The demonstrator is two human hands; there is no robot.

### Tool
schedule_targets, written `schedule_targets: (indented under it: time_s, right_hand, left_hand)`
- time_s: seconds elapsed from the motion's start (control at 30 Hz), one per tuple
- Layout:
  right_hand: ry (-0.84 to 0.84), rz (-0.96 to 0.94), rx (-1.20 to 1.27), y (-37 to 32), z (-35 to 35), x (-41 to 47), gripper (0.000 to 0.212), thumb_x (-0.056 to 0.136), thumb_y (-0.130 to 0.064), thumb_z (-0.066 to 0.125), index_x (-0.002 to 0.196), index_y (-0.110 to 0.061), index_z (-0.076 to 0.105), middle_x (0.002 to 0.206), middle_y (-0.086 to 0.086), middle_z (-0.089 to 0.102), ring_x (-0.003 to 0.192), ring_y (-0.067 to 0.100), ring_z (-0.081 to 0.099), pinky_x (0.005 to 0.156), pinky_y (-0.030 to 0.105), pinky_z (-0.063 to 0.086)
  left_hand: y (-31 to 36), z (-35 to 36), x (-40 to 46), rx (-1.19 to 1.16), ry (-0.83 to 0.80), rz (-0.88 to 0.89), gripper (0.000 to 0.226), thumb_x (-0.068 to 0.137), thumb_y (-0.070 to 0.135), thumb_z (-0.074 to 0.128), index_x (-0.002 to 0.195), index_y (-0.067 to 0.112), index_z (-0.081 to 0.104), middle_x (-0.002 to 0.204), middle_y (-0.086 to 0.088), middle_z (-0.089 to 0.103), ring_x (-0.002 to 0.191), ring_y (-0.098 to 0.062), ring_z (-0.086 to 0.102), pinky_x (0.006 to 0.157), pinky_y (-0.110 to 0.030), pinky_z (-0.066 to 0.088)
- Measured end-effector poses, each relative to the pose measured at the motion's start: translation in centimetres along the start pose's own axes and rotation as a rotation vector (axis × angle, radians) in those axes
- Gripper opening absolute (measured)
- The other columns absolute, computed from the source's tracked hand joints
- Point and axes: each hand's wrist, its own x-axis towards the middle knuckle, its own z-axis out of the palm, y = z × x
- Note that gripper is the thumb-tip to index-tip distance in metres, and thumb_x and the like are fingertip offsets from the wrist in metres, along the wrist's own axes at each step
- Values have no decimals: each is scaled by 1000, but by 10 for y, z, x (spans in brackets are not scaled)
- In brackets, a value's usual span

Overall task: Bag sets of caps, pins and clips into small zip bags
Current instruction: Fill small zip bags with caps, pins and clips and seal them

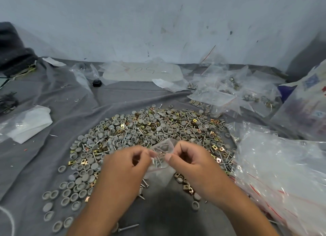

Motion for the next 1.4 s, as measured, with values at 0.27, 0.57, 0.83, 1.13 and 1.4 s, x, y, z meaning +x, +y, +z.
schedule_targets:
  time_s: [0.27, 0.57, 0.83, 1.13, 1.4]
  right_hand:
    - [137, 24, -315, 22, -37, 6, 17, 90, -46, 71, 81, -32, 67, 70, -17, 64, 57, -3, 51, 57, 13, 43]
    - [-14, 102, -917, 45, -25, 9, 29, 93, -49, 65, 122, -43, 61, 108, -22, 52, 103, 3, 47, 83, 27, 46]
    - [-21, 21, -957, 45, -7, 12, 22, 93, -53, 63, 110, -41, 59, 111, -19, 42, 106, 7, 34, 85, 25, 39]
    - [-104, -13, -912, 40, -4, 11, 9, 97, -39, 63, 106, -37, 64, 108, -21, 51, 104, 3, 49, 82, 24, 43]
    - [277, -323, -558, 30, -7, 13, 6, 94, -31, 66, 99, -31, 69, 97, -19, 59, 91, -6, 55, 79, 7, 40]
  left_hand:
    - [1, -1, 5, 115, 431, 39, 23, 94, 27, 63, 92, 37, 43, 72, 18, 62, 76, 11, 61, 46, -14, 43]
    - [-2, -1, 10, 312, 369, 181, 23, 96, 19, 53, 109, 29, 70, 99, 15, 51, 95, -11, 47, 77, -12, 31]
    - [-12, 10, 8, 405, 261, 167, 30, 90, 16, 50, 96, 30, 76, 88, 9, 47, 89, -12, 36, 71, -34, 33]
    - [-10, 13, 7, 438, 110, 129, 30, 83, 31, 66, 110, 42, 62, 93, 21, 41, 87, -5, 49, 78, -34, 47]
    - [-13, 17, 9, 358, 63, 135, 44, 80, 19, 77, 121, 28, 64, 107, 20, 39, 89, 11, 45, 69, -6, 33]
